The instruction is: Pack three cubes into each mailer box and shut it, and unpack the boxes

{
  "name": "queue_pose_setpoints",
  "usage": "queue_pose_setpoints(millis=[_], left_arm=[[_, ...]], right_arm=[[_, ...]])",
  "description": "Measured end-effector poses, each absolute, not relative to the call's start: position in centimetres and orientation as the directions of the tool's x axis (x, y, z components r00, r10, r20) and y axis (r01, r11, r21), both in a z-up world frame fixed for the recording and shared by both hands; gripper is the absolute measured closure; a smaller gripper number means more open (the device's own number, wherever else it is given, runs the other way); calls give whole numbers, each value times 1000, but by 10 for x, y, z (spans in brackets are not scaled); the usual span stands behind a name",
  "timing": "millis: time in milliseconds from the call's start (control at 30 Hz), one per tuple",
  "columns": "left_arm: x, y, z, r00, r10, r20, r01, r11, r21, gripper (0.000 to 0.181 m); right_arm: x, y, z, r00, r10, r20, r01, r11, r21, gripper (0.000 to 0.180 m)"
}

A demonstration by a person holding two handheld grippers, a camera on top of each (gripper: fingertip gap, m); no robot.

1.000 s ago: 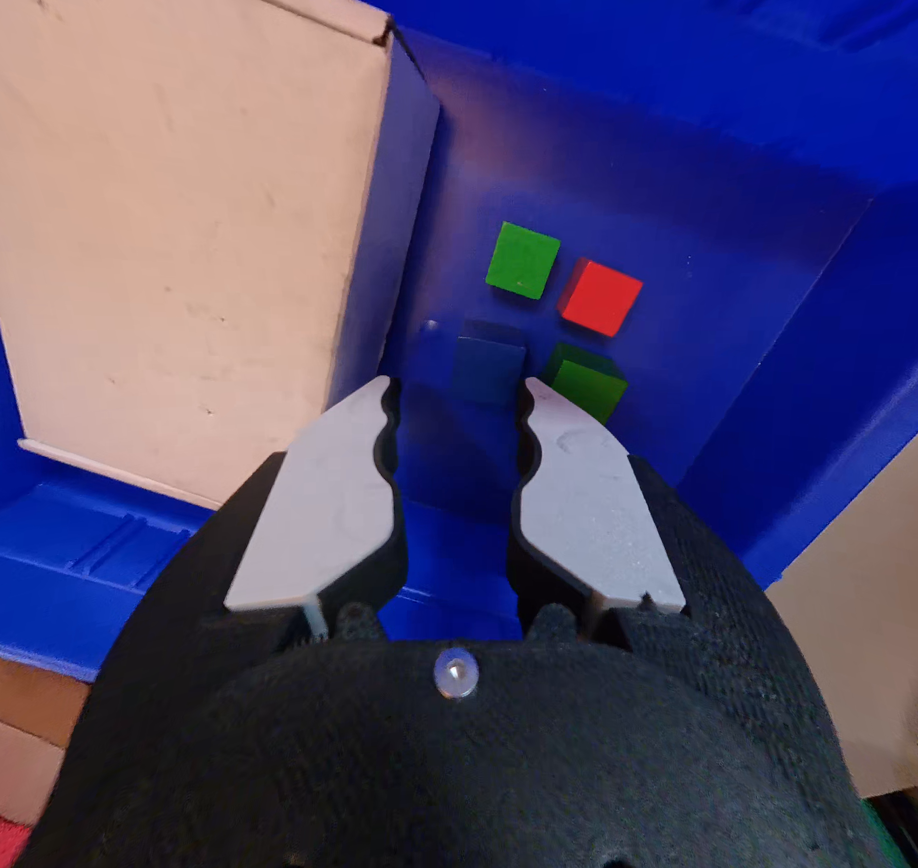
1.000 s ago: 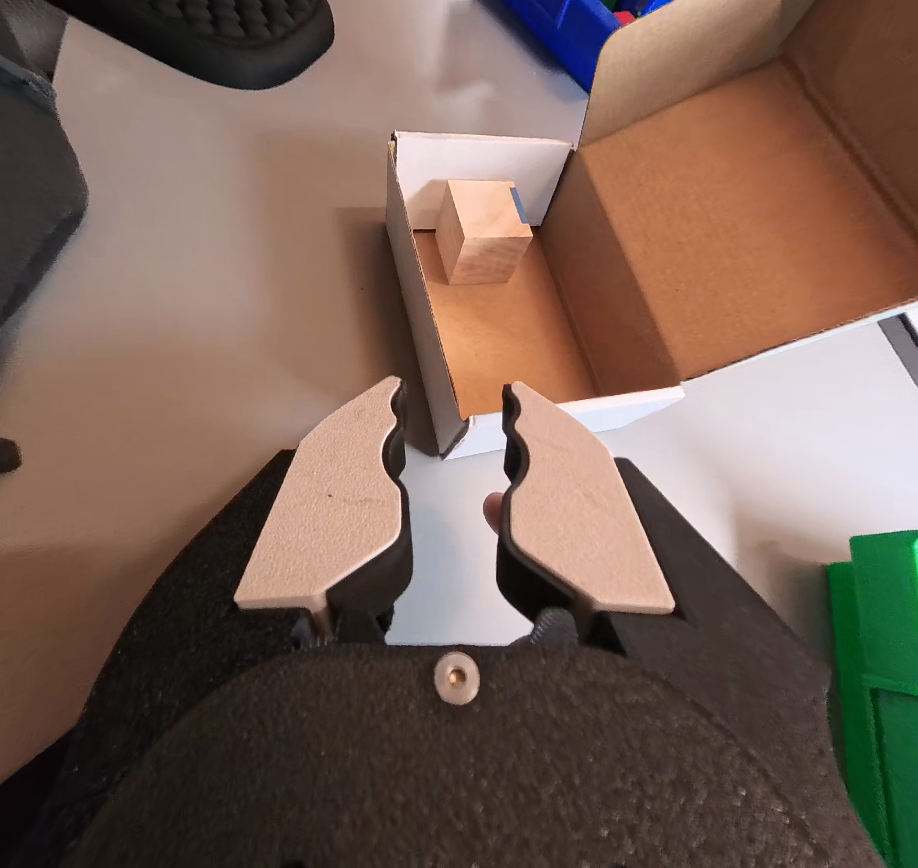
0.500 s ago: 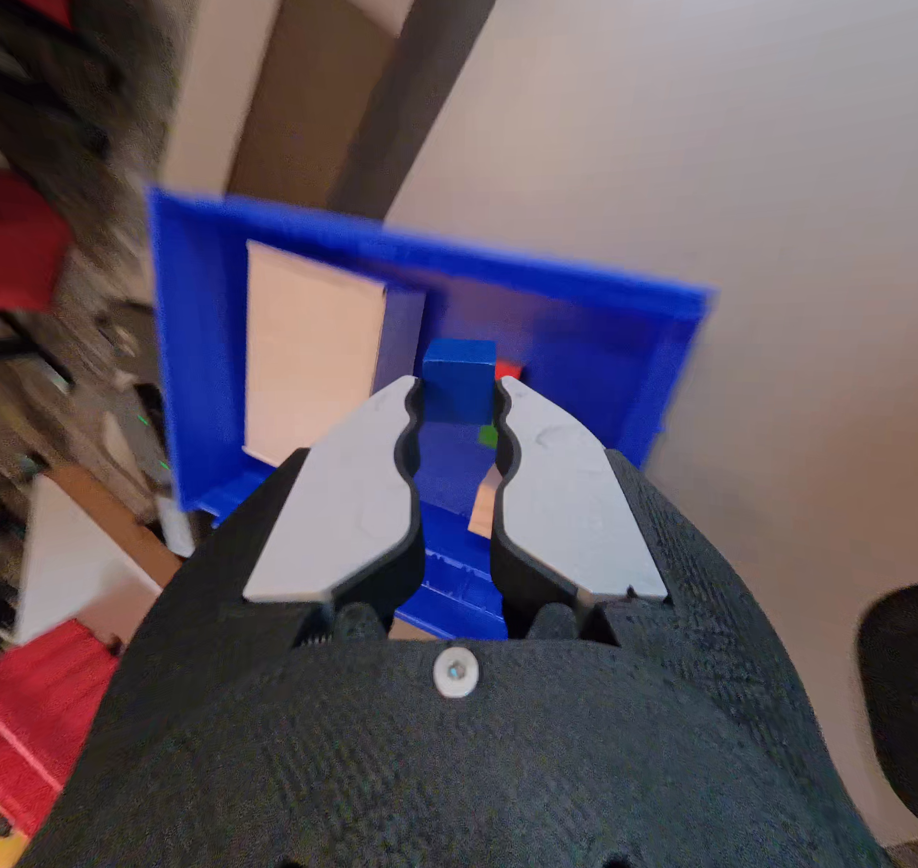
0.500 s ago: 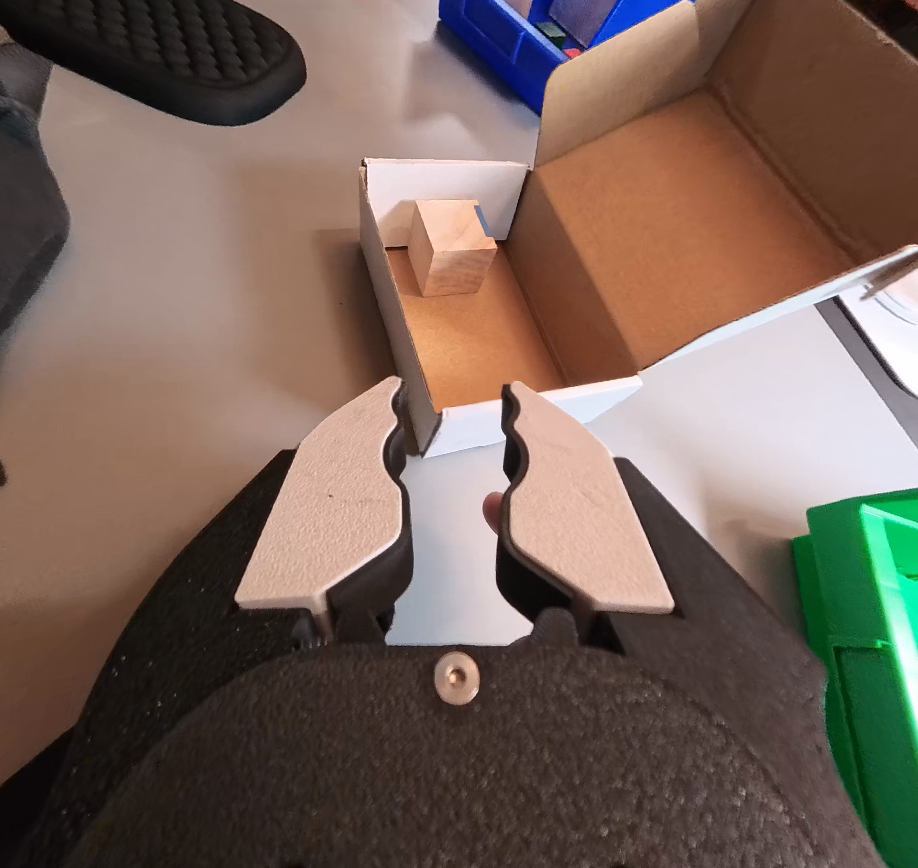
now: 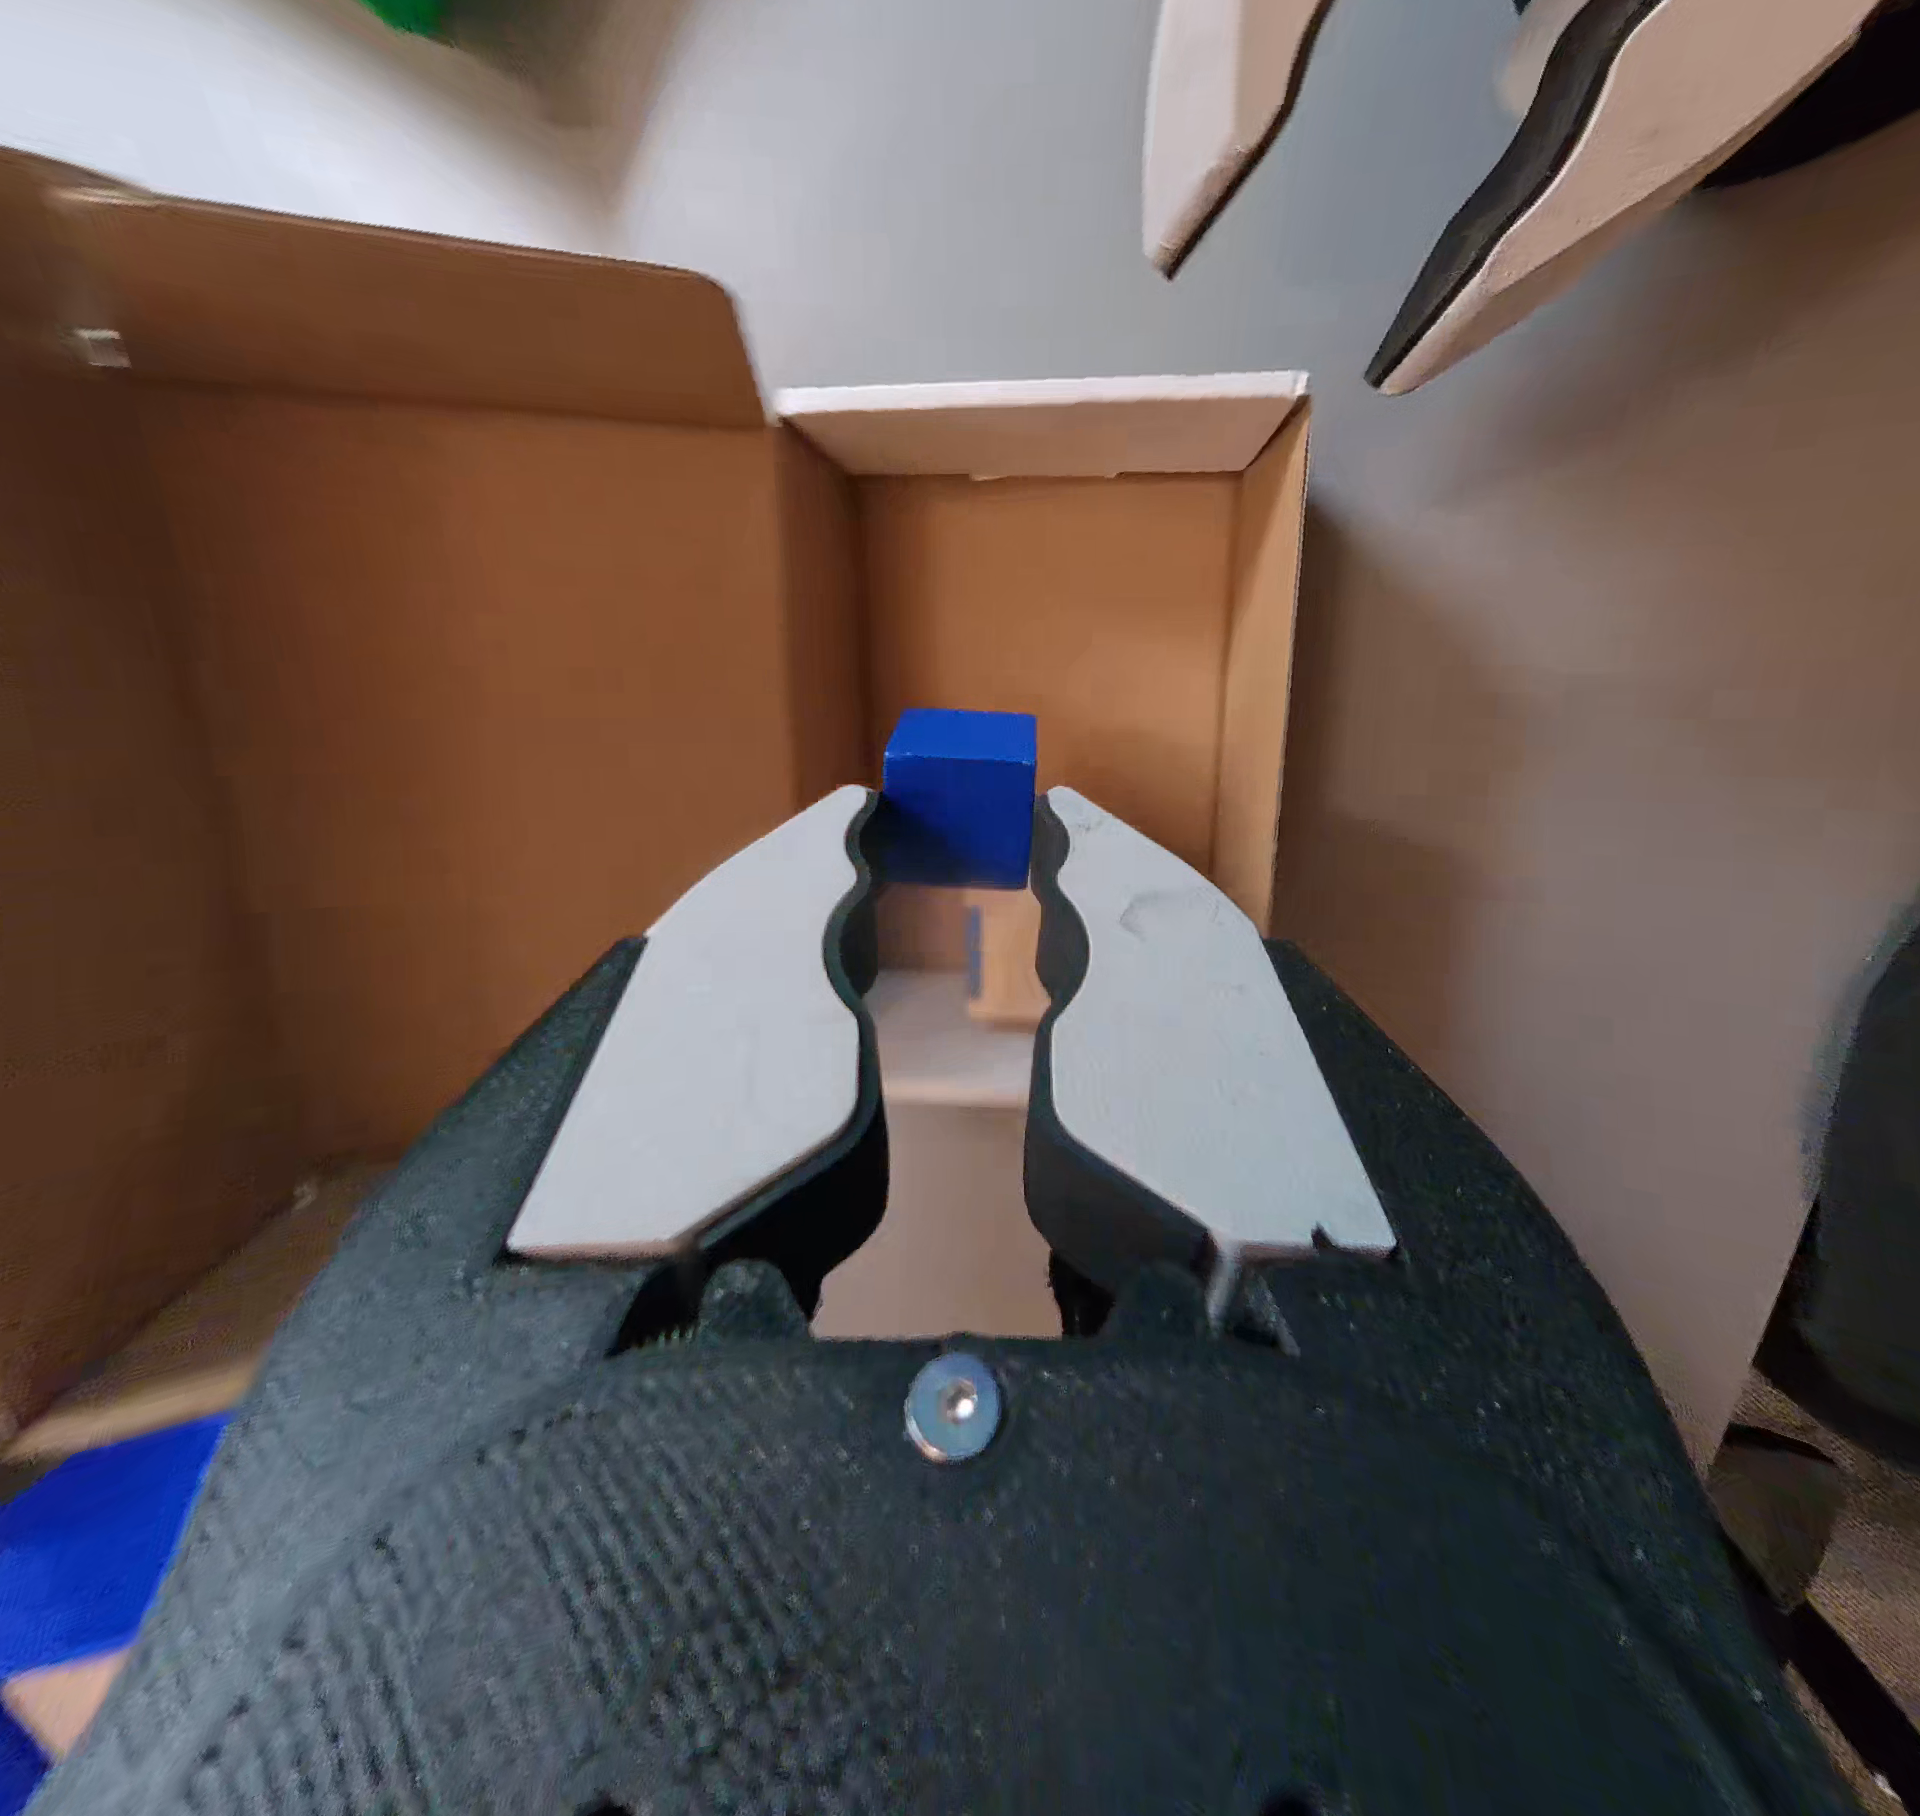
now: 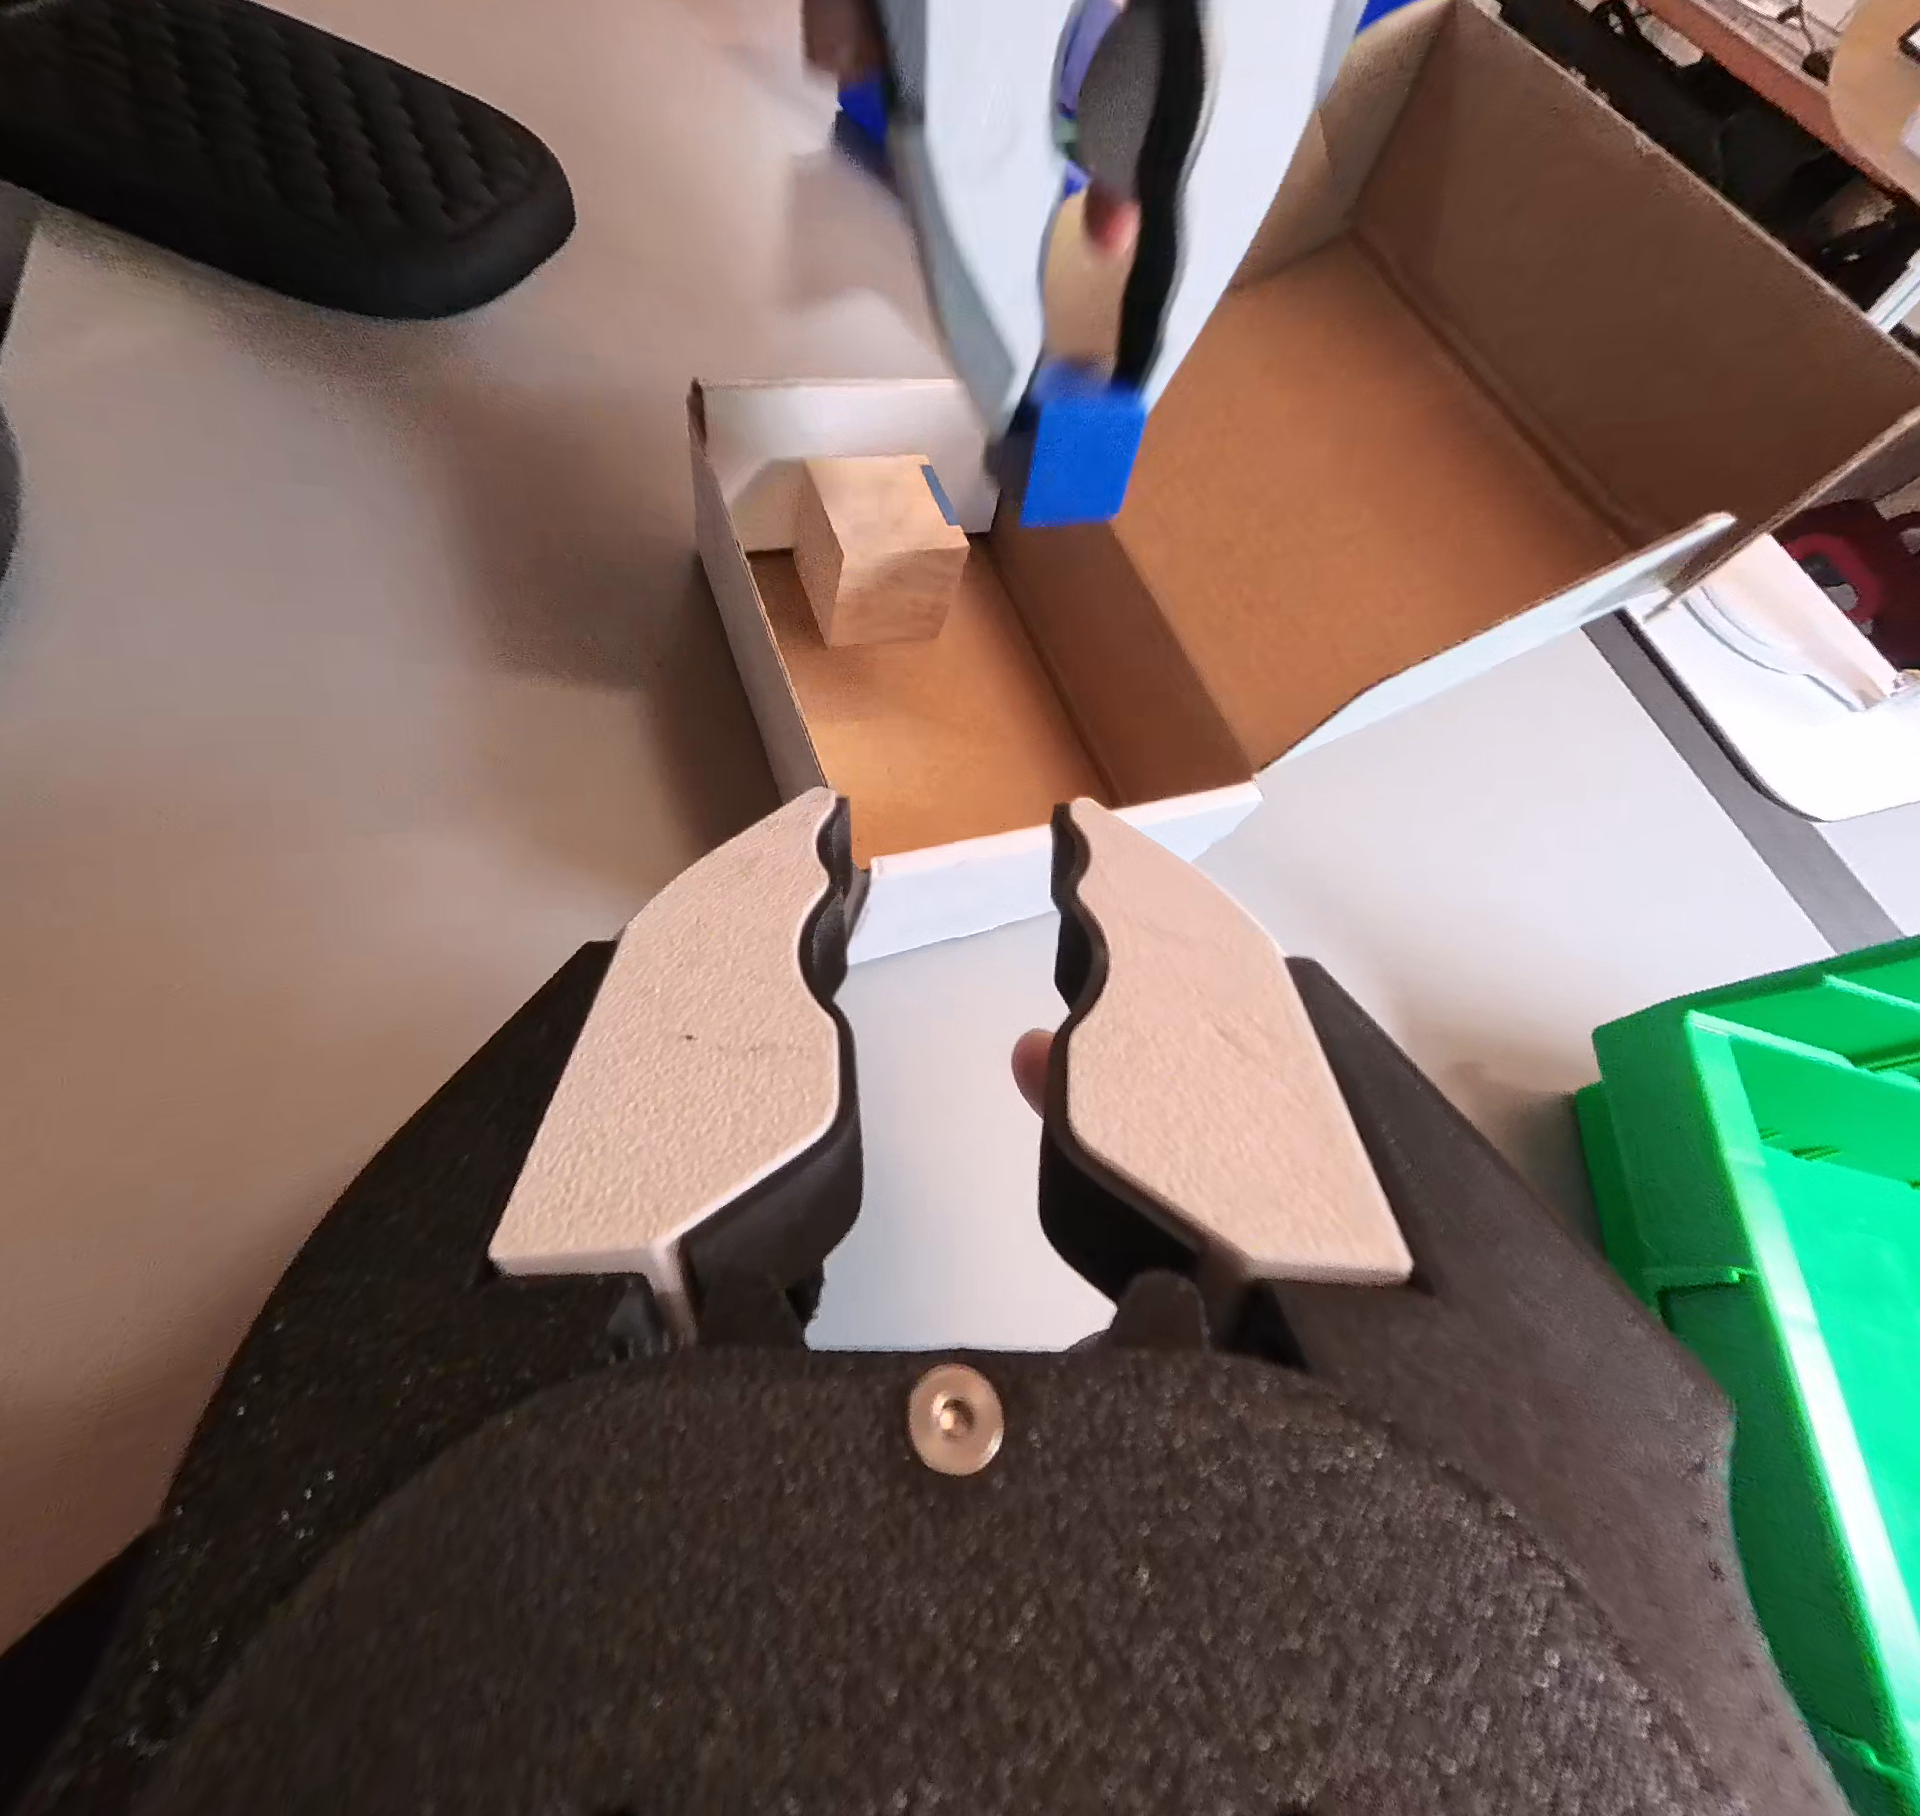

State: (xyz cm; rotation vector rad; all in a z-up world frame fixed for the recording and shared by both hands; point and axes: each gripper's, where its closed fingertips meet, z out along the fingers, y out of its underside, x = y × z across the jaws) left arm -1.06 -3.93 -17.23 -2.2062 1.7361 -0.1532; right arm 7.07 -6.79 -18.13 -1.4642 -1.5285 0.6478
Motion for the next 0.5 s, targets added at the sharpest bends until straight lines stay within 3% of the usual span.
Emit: queue_pose_setpoints(millis=[200, 500], left_arm=[[4, -52, -224, 243, -970, -28, -937, -227, -265, 155], [-4, -50, -244, 244, -967, -74, -954, -226, -197, 154]], right_arm=[[73, -66, -182, 101, 964, 248, 500, 166, -850, 143], [71, -68, -186, 93, 964, 248, 509, 168, -844, 143]])
